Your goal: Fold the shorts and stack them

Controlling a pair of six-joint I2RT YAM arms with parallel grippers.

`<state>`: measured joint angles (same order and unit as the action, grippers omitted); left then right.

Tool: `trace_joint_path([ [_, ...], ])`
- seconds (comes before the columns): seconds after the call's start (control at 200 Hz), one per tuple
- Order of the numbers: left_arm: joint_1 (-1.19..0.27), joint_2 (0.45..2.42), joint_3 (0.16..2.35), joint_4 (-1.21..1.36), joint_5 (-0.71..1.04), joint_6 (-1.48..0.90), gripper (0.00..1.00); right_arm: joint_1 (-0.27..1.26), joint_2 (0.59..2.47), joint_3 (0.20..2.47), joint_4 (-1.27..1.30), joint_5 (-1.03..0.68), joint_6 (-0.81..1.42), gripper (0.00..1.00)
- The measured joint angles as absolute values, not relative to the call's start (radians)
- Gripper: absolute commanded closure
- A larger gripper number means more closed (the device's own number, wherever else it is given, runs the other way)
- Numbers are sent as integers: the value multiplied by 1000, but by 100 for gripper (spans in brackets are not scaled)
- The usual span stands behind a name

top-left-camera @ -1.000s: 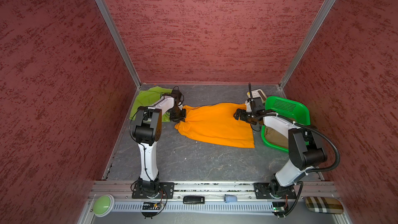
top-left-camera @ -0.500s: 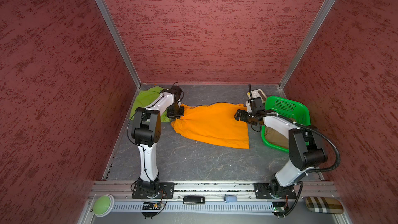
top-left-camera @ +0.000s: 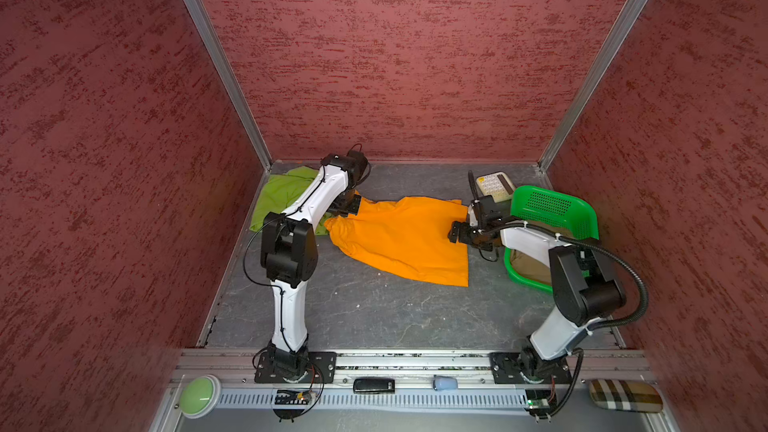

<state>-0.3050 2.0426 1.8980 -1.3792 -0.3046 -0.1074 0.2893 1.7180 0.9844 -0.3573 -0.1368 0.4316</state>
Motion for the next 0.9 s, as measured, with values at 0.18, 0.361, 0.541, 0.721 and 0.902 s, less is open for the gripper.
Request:
trace_joint_path([
  [0.18, -297, 2013, 1868, -1388, -386, -107, 100, 333, 1759, 1006, -332, -118, 446, 1],
  [0.361, -296, 2001, 1864, -1397, -424, -113, 100, 395, 1816, 1075, -323, -73, 465, 1],
  [0.541, -299, 2001, 1853, -1390, -393, -135, 100, 459, 1772, 1090, -356, -24, 497, 1],
  [0.721, -297, 2001, 1811, -1367, -307, -162, 100, 497, 1757, 1205, -272, -124, 568, 1],
  [0.902, -294, 2001, 1796, -1349, -277, -172, 100, 550, 1943, 1369, -48, -296, 718, 1],
])
